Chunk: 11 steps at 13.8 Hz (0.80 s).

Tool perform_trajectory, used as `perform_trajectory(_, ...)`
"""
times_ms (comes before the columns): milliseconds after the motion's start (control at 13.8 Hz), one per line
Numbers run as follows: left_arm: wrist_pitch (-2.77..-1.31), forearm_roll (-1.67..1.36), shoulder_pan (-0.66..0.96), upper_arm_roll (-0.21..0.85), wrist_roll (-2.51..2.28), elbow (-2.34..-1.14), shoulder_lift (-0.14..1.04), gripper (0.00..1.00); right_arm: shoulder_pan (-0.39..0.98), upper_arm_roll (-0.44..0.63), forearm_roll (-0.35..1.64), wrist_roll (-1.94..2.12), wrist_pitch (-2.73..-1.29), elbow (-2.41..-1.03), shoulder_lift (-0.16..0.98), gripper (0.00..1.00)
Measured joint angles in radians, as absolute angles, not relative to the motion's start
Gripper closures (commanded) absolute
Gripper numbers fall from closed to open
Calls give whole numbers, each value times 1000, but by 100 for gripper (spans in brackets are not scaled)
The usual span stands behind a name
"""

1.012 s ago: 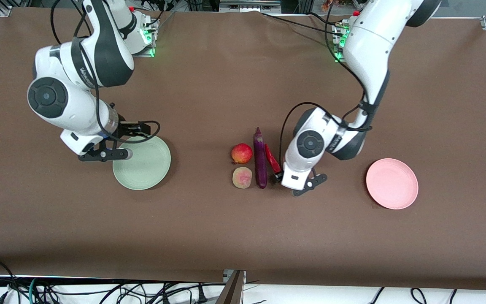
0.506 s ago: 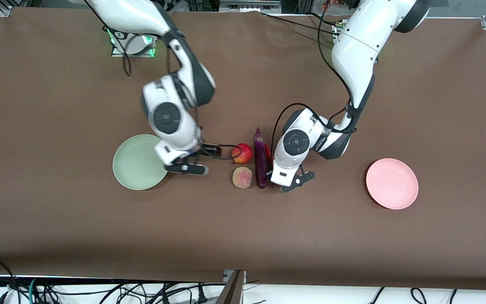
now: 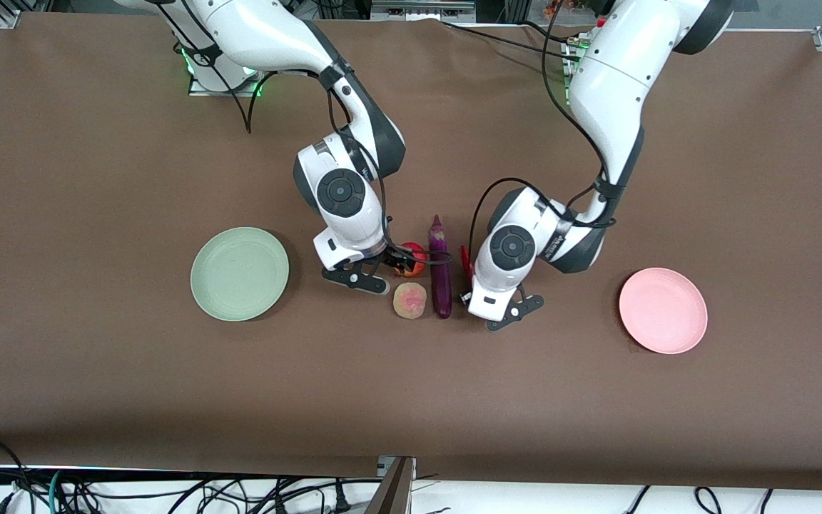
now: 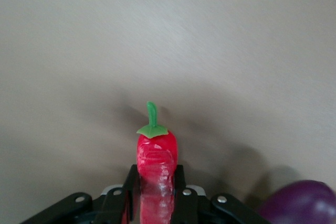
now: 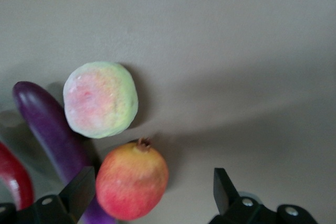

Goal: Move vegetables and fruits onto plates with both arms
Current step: 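Place the chili on the pink plate while the right gripper carries the pomegranate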

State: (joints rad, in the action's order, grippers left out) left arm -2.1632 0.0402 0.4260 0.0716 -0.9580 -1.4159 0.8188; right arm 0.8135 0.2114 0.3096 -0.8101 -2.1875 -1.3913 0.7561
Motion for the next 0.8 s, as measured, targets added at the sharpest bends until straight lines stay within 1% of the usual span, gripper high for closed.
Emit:
perform_trajectory(289,-1959,41,294,63,-640,-1403,709,100,811,210,385,-822,-2204,-1391,773,0)
perform_trajectory(434,-1886,71,229,45,-435,-1404,675,100,813,205,398,-838,-2228,-1390,789,0)
perform_trajectory(651,-1865,165,113,32,-174,-1411,670,100,816,177,399,-869,-2278,-1389,818,0)
perform_trajectory(795,-1870,189,40,30,-56,-1423,684,94,819,168,399,-883,-2295,-1388,832,0)
